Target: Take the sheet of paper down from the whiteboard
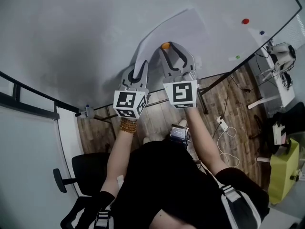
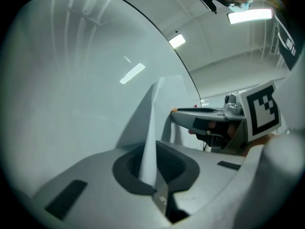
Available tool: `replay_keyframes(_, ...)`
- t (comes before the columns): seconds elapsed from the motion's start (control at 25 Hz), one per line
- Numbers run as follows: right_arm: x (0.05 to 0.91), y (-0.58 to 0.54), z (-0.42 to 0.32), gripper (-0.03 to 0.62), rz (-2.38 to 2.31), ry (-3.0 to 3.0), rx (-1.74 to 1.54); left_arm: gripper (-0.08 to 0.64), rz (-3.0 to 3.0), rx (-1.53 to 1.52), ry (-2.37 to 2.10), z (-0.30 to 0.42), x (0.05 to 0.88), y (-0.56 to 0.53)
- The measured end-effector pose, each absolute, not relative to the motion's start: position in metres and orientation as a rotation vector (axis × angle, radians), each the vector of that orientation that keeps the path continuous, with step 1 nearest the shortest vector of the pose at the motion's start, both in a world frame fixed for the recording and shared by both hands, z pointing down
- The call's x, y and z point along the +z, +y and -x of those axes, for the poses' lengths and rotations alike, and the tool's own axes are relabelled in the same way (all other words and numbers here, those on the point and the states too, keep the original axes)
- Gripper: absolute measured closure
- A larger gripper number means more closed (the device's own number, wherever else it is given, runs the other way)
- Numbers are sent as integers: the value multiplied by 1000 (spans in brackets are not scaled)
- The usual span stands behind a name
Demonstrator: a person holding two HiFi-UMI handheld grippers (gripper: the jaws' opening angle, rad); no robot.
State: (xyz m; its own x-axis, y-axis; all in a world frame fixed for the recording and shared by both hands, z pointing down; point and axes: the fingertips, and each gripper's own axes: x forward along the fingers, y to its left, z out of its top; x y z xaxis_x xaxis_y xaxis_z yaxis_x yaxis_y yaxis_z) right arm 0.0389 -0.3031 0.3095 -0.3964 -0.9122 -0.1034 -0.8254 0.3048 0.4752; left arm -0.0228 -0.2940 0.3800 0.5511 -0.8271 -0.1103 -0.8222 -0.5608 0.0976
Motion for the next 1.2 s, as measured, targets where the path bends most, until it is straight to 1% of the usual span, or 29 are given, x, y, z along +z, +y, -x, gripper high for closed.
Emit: replay_keyframes(1.2,316,-274,-45,472,-1586,-2395,-665,551,-2729,-232,-1477,21,379,-293)
